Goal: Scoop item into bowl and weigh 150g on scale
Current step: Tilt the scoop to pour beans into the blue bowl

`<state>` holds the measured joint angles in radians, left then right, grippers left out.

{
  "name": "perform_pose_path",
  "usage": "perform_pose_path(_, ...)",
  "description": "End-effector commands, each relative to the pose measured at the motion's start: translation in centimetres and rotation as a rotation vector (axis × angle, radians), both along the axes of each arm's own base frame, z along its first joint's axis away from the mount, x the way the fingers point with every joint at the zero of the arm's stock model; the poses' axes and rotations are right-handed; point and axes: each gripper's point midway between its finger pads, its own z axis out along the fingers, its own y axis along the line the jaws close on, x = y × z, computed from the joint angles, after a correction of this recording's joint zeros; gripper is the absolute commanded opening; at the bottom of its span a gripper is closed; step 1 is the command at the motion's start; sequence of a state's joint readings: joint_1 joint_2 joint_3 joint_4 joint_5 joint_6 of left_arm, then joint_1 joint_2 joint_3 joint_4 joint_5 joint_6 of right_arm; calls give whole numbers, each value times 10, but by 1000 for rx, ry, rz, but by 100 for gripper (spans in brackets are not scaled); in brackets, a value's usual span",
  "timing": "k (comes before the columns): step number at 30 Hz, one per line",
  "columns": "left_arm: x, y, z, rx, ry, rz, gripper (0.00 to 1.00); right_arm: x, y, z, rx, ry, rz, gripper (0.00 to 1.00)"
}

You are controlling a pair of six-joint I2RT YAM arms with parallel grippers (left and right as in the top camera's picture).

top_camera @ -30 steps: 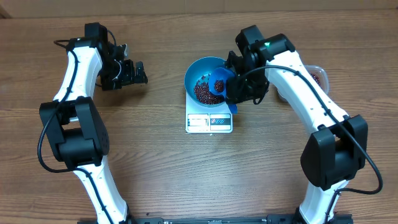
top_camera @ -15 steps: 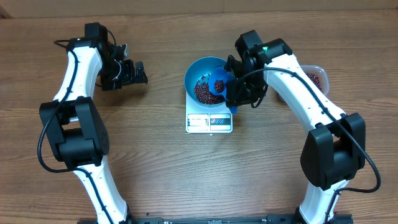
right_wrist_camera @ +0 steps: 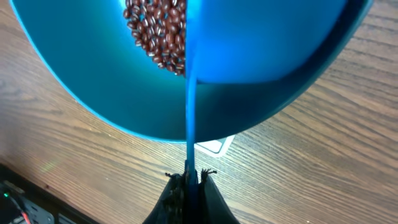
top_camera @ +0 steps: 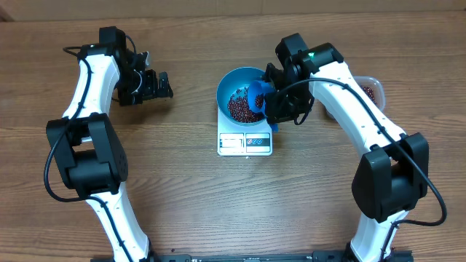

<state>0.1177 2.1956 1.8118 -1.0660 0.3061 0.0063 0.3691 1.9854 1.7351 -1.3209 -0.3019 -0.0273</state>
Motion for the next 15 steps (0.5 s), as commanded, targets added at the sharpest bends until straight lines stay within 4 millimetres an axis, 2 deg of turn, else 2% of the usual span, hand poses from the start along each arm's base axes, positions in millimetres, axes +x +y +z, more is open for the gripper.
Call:
perform_pose_path(1, 2, -3, -2, 5, -4, -22, 99, 7, 5, 22, 27, -79, 34, 4)
perform_pose_path(9, 2, -3, -2, 5, -4, -22, 100, 6, 5, 52, 57, -205, 156, 4)
perform_pose_path(15, 2, -3, -2, 5, -4, -22, 99, 21, 2, 79, 27, -324, 207, 4)
